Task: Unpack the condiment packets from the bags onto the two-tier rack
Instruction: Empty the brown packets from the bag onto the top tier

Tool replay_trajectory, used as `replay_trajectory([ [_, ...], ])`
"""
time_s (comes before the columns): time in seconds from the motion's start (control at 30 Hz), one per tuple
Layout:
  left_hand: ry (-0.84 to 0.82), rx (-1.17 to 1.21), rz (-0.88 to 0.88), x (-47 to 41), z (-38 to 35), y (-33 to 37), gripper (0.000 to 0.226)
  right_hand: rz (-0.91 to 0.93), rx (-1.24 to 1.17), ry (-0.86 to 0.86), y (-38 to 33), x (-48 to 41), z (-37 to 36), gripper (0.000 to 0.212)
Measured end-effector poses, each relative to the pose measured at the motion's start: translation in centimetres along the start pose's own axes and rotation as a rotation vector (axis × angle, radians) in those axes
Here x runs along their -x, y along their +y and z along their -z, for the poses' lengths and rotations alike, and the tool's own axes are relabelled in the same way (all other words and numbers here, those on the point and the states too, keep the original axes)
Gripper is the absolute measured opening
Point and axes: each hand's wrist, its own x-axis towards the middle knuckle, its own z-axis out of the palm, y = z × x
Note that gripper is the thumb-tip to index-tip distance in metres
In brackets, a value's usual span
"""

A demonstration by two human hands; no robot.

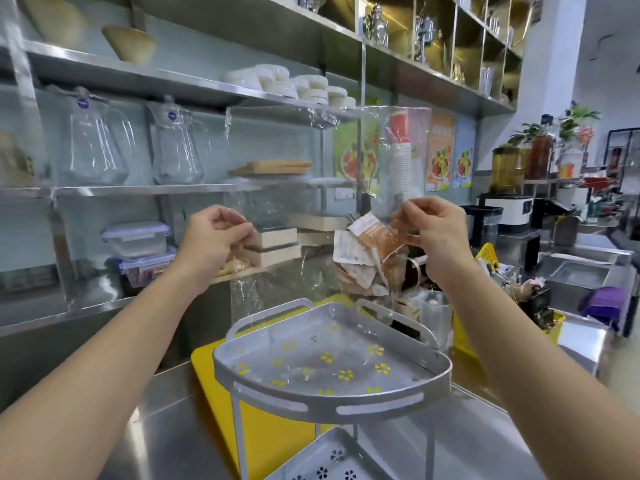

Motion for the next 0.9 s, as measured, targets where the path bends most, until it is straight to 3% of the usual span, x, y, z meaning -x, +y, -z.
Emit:
replay_trajectory([
  [0.23, 0.033, -0.092, -0.014, -0.7, 2.3, -0.7, 0.016, 0.028, 0.001, -0.029, -0.6, -0.1, -1.0, 0.014],
  [0.6, 0.184, 0.018, -0.140, -1.5, 2.6, 2.8, 0.021, 0.172, -0.025, -0.032, -3.2, -0.2, -2.5, 0.015],
  [0.8, 0.230, 0.048, -0.142, -1.7, 4.8, 5.1, 0.003, 0.150, -0.112, 0.004, -4.8, -0.7, -4.7, 0.023],
  [0.9, 0.280, -0.005, -0.199, -0.8, 6.9, 6.8, 0.012, 0.248, -0.126, -0.091, -5.0, -0.2, -7.0, 0.011],
])
